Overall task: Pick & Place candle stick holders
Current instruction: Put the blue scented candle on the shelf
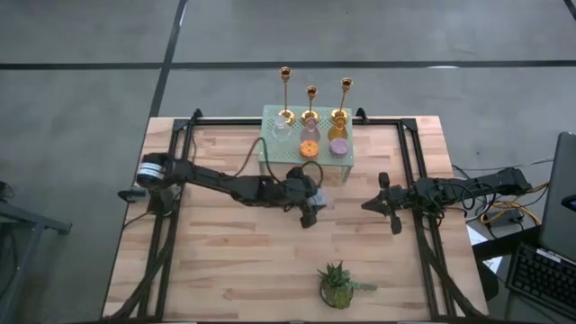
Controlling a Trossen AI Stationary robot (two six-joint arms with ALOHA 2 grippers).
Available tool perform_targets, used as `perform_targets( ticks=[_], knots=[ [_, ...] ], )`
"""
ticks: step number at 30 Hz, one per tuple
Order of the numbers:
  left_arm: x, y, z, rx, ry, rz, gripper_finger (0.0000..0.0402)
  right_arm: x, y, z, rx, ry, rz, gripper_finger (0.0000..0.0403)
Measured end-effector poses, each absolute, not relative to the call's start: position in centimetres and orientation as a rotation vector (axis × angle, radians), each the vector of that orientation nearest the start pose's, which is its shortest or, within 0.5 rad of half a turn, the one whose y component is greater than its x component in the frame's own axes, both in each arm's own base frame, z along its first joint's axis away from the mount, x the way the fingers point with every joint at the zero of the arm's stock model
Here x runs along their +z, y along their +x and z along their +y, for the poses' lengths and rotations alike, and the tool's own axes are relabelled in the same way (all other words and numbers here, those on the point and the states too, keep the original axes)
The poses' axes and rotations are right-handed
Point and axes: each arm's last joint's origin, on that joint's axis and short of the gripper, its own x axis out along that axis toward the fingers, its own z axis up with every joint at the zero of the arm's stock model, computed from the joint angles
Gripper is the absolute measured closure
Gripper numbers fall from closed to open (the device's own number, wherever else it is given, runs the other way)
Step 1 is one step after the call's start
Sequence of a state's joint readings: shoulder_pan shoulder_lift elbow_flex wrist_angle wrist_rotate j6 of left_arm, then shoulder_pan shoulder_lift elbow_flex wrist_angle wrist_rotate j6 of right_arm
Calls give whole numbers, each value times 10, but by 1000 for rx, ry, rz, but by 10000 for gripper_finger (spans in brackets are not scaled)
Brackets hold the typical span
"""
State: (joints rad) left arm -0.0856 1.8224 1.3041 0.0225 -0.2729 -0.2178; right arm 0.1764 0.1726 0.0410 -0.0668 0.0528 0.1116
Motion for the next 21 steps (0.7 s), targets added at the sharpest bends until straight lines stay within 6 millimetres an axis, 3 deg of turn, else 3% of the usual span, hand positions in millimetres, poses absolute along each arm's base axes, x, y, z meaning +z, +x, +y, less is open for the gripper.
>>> perform_targets(
  ticks=[6, 12, 16, 21],
  knots=[
    [296, 383, -18, 273, -151, 379, 108, 157, 104, 17, 112, 88, 204, 385],
    [328, 348, -5, 468, -121, 385, 108, 157, 104, 17, 112, 88, 204, 385],
    [336, 331, 4, 616, -119, 393, 108, 157, 104, 17, 112, 88, 204, 385],
    [325, 327, 21, 753, -152, 403, 102, 157, 104, 17, 112, 88, 204, 385]
  ],
)
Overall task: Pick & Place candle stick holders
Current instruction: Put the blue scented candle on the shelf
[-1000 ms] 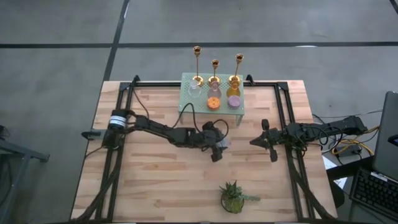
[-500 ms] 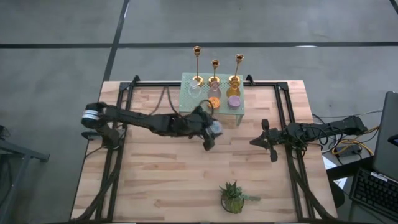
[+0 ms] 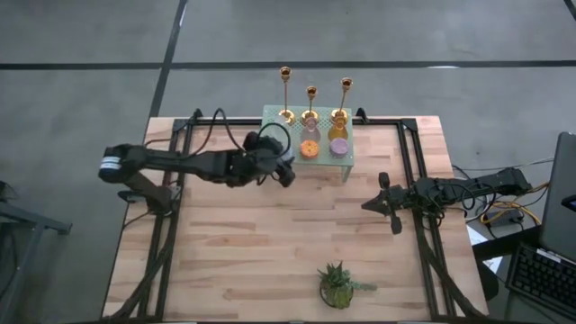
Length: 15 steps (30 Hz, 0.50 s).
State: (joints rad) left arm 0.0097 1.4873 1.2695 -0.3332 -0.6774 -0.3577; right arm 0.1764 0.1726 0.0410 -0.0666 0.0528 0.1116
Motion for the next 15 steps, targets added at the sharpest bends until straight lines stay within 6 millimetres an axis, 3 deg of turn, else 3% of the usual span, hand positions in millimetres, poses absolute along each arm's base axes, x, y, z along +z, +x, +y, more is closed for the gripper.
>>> perform_targets(
  ticks=[8, 15],
  knots=[
    [291, 320, 66, 876, -245, 413, 98, 157, 104, 17, 112, 88, 204, 385],
    [266, 317, 78, 857, -286, 356, 94, 157, 104, 17, 112, 88, 204, 385]
  ],
)
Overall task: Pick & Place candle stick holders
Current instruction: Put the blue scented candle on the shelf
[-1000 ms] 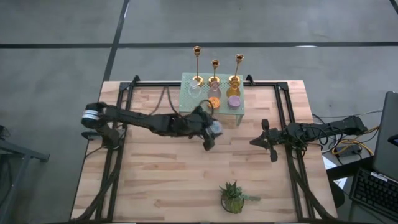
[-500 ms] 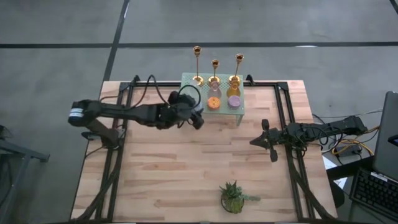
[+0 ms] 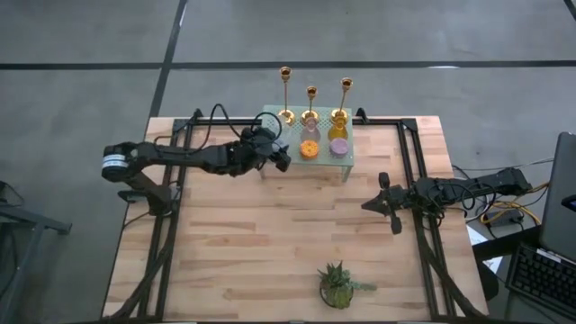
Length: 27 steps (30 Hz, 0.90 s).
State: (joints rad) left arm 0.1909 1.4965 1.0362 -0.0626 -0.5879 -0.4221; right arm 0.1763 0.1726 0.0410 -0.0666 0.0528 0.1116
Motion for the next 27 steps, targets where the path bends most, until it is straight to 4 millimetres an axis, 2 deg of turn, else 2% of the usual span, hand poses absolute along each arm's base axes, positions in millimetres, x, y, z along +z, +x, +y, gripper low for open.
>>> perform_targets(
  ticks=[7, 27],
  knots=[
    [261, 317, 77, 849, -288, 339, 93, 157, 104, 17, 112, 88, 204, 385],
    [266, 318, 81, 863, -229, 335, 92, 157, 104, 17, 112, 88, 204, 385]
  ],
)
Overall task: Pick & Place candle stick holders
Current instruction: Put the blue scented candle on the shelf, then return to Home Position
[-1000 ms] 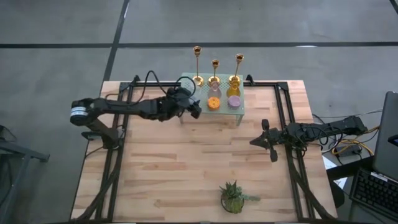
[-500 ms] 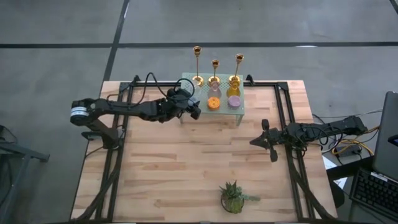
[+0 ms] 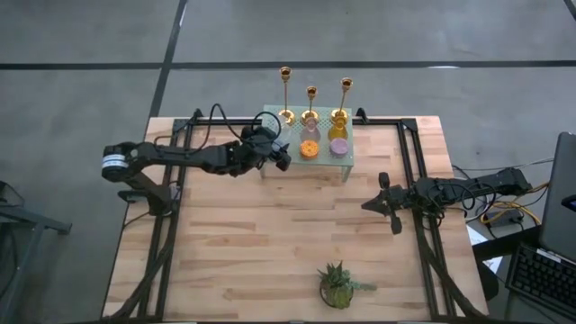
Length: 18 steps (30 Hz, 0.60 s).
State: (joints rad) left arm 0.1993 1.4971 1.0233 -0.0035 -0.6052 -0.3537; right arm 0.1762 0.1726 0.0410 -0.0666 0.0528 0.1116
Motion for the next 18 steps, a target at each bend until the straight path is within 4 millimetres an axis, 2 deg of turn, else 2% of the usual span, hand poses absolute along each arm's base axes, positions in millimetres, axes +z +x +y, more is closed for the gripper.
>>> perform_targets(
  ticks=[9, 18],
  knots=[
    [270, 316, 82, 871, -189, 332, 92, 157, 104, 17, 112, 88, 204, 385],
    [303, 296, 76, 812, -147, 268, 97, 157, 104, 17, 112, 88, 204, 385]
  ],
)
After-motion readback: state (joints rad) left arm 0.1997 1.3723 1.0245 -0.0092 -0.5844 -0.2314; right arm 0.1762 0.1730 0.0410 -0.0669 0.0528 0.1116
